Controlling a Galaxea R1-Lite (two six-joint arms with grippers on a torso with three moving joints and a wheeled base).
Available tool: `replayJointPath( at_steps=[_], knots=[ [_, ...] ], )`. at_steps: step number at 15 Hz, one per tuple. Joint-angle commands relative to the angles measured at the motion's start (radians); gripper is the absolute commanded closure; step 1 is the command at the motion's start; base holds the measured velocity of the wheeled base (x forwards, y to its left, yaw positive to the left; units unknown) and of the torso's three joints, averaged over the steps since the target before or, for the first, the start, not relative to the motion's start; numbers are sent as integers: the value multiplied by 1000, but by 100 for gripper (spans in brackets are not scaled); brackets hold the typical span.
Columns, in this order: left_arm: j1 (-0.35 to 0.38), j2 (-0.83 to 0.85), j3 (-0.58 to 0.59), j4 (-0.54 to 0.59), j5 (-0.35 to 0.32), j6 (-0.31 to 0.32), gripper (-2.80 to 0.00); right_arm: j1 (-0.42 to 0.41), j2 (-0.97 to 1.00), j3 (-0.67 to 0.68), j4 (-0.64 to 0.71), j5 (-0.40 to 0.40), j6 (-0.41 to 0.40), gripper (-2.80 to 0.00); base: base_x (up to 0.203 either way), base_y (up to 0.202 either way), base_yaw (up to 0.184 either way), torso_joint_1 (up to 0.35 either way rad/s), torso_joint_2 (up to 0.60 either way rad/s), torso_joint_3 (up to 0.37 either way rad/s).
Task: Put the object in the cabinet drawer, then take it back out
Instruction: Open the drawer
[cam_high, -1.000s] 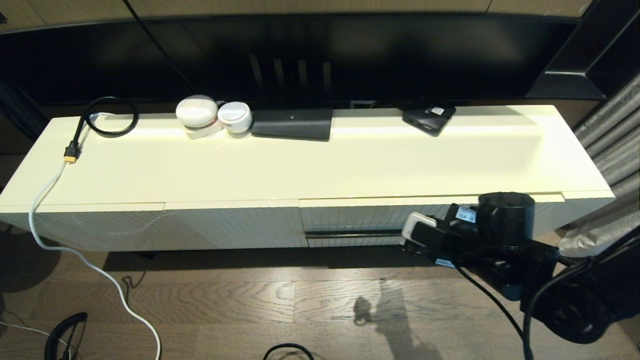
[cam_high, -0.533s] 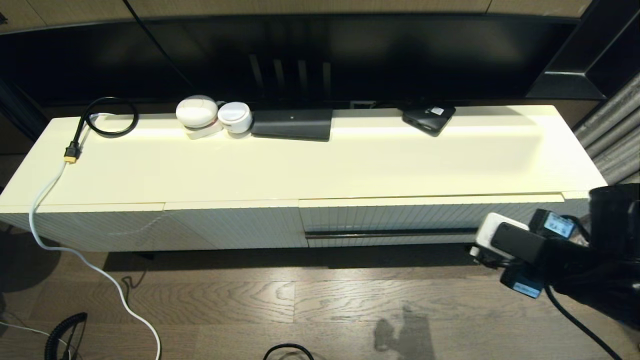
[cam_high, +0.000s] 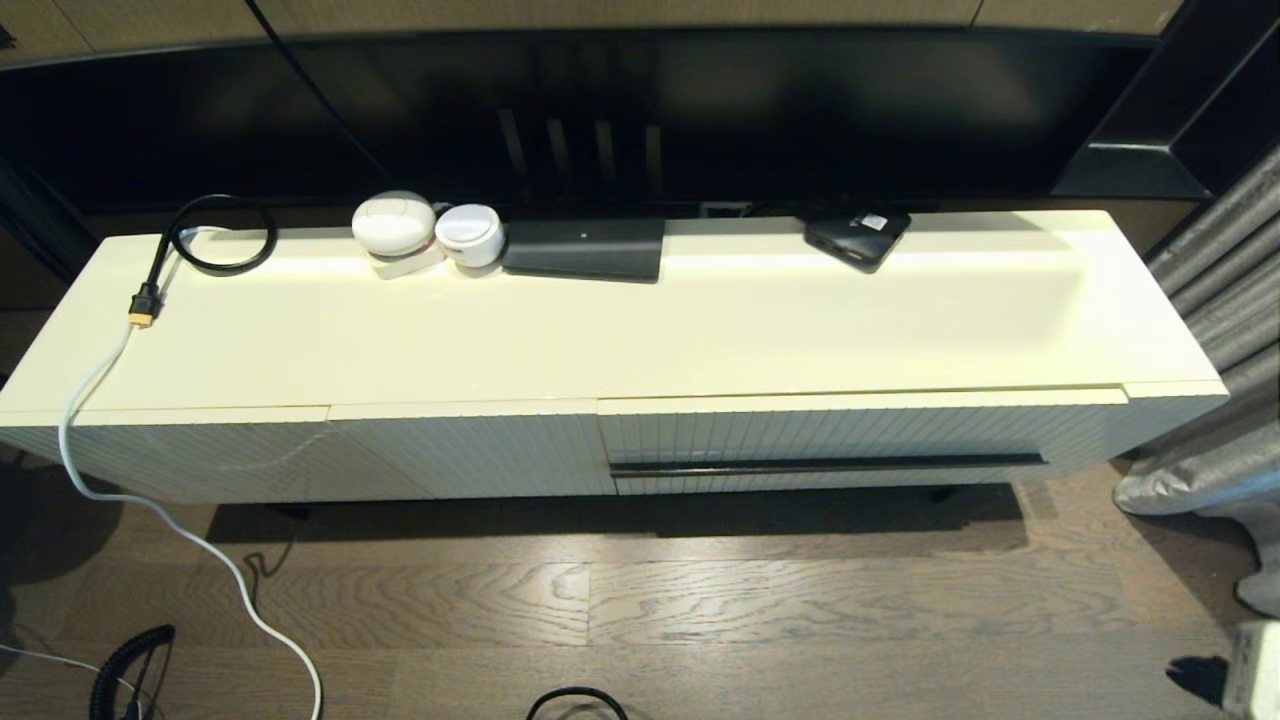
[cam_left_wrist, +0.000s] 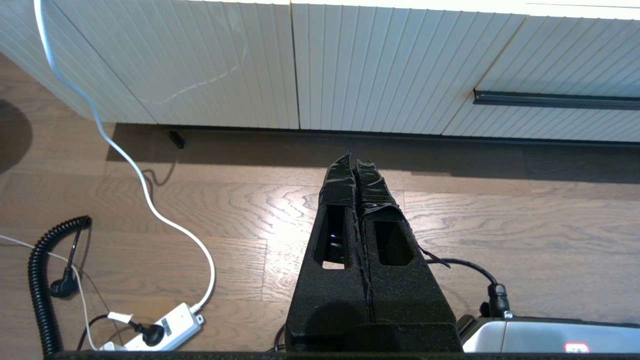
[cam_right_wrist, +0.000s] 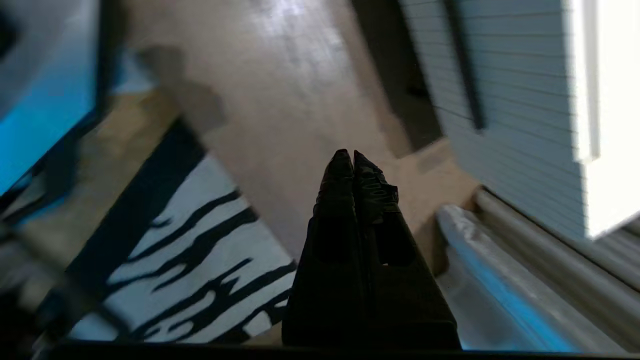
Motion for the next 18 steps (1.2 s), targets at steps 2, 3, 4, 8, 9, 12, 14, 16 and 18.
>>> replayJointPath(
  at_steps=[2, 3, 4, 8, 9, 12, 14, 16, 18],
  knots=[
    [1, 0, 0, 0, 1, -1, 0, 5, -69, 29, 102, 189, -70, 0, 0, 0, 0, 0, 0, 0],
    [1, 1, 0, 0, 1, -1, 0, 4, -38, 44, 91, 209, -94, 0, 0, 0, 0, 0, 0, 0],
    [1, 0, 0, 0, 1, -1, 0, 0, 11, 60, 52, 209, -125, 0, 0, 0, 0, 0, 0, 0],
    [0, 0, 0, 0, 1, -1, 0, -3, 273, 105, -314, 187, -176, 0, 0, 0, 0, 0, 0, 0],
    [0, 0, 0, 0, 1, -1, 0, -2, 337, 101, -396, 181, -180, 0, 0, 0, 0, 0, 0, 0],
    [0, 0, 0, 0, 1, -1, 0, 7, 505, 45, -541, 137, -189, 0, 0, 0, 0, 0, 0, 0],
    [0, 0, 0, 0, 1, -1, 0, 9, 613, 21, -629, 126, -202, 0, 0, 0, 0, 0, 0, 0],
    [0, 0, 1, 0, 1, -1, 0, 11, 724, 18, -761, 125, -222, 0, 0, 0, 0, 0, 0, 0],
    [1, 0, 0, 0, 1, -1, 0, 15, 811, 23, -851, 125, -249, 0, 0, 0, 0, 0, 0, 0]
  ],
)
